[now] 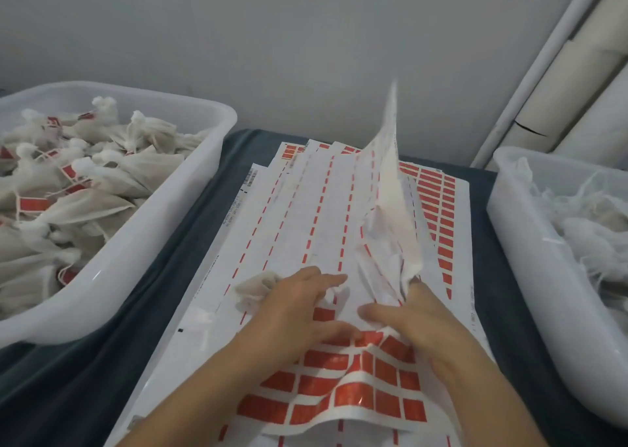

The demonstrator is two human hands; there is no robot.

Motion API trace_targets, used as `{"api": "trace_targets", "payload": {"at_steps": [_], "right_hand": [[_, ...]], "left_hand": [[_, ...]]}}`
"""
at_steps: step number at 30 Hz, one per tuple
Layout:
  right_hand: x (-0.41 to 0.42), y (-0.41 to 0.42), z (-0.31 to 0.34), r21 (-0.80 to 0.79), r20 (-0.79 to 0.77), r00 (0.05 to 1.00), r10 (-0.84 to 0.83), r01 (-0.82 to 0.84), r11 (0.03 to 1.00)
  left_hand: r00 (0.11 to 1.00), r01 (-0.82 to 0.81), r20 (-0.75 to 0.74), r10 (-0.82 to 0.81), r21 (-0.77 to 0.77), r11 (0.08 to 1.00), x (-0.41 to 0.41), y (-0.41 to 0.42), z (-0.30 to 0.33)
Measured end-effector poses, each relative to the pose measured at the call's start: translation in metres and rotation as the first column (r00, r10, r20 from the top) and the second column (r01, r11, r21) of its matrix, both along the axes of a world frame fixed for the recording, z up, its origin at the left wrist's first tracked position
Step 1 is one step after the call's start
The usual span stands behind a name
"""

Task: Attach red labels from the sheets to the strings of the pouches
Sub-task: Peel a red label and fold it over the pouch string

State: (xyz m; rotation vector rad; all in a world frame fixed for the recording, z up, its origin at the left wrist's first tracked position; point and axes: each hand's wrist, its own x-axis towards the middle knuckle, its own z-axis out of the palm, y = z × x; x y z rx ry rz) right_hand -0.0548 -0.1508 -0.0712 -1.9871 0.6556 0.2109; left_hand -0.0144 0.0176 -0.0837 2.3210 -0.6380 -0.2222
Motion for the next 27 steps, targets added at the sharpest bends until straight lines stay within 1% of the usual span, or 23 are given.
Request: {"api": "trace_targets", "payload": {"at_steps": [2, 3, 4, 6, 8, 11, 12, 14, 16, 18, 20, 23, 27], "right_hand": [[-0.004, -0.008, 0.003, 0.227, 0.023, 0.996, -0.091, 0.084, 0.970], [-0.007, -0.013, 0.004, 0.311, 0.033, 0.993, -0.111, 0.096, 0.946], [-0.008, -0.018, 0.004, 0.368, 0.042, 0.993, -0.112, 0.089, 0.926], [-0.011, -0.023, 0.004, 0.422, 0.056, 0.992, -0.109, 0.076, 0.903], [-0.011, -0.022, 0.003, 0.437, 0.091, 0.988, -0.125, 0.073, 0.897], [-0.008, -0.016, 0.004, 0.439, 0.131, 0.979, -0.156, 0.084, 0.895], [-0.008, -0.014, 0.004, 0.447, 0.138, 0.980, -0.143, 0.067, 0.892], [-0.008, -0.010, 0.004, 0.486, 0.130, 0.990, -0.051, -0.019, 0.874], [-0.010, -0.004, 0.003, 0.465, 0.108, 0.994, 0.025, -0.073, 0.882], [-0.010, -0.004, -0.001, 0.393, 0.101, 0.995, -0.021, -0.020, 0.919], [-0.009, -0.006, -0.003, 0.343, 0.114, 0.990, -0.079, 0.035, 0.939], [-0.010, -0.009, -0.002, 0.286, 0.097, 0.991, -0.093, 0.061, 0.956], [-0.011, -0.013, 0.004, 0.286, 0.091, 0.991, -0.099, 0.069, 0.956]], "left_hand": [[0.999, -0.002, 0.034, 0.003, -0.037, 0.999, 0.000, 0.001, 0.004], [0.999, -0.003, 0.042, 0.005, -0.049, 0.999, 0.000, 0.002, 0.006], [0.999, -0.005, 0.048, 0.008, -0.057, 0.998, -0.001, 0.002, 0.007], [0.997, -0.007, 0.073, 0.012, -0.060, 0.998, -0.002, 0.000, 0.007], [0.994, -0.021, 0.106, 0.028, -0.064, 0.998, -0.003, -0.001, 0.004], [0.992, -0.034, 0.116, 0.045, -0.092, 0.995, -0.003, -0.002, -0.002], [0.993, -0.027, 0.115, 0.039, -0.103, 0.994, -0.003, -0.002, -0.003], [0.994, -0.005, 0.110, 0.017, -0.104, 0.995, -0.003, -0.002, -0.004], [0.993, 0.010, 0.116, -0.001, -0.075, 0.997, -0.002, -0.001, -0.005], [0.993, 0.008, 0.117, -0.001, -0.054, 0.998, 0.000, 0.001, -0.005], [0.994, 0.011, 0.108, -0.003, -0.067, 0.998, 0.002, 0.002, -0.005], [0.995, 0.010, 0.100, -0.002, -0.082, 0.997, -0.001, 0.001, -0.002], [0.995, 0.006, 0.096, 0.012, -0.185, 0.983, -0.002, 0.001, 0.005]]}}
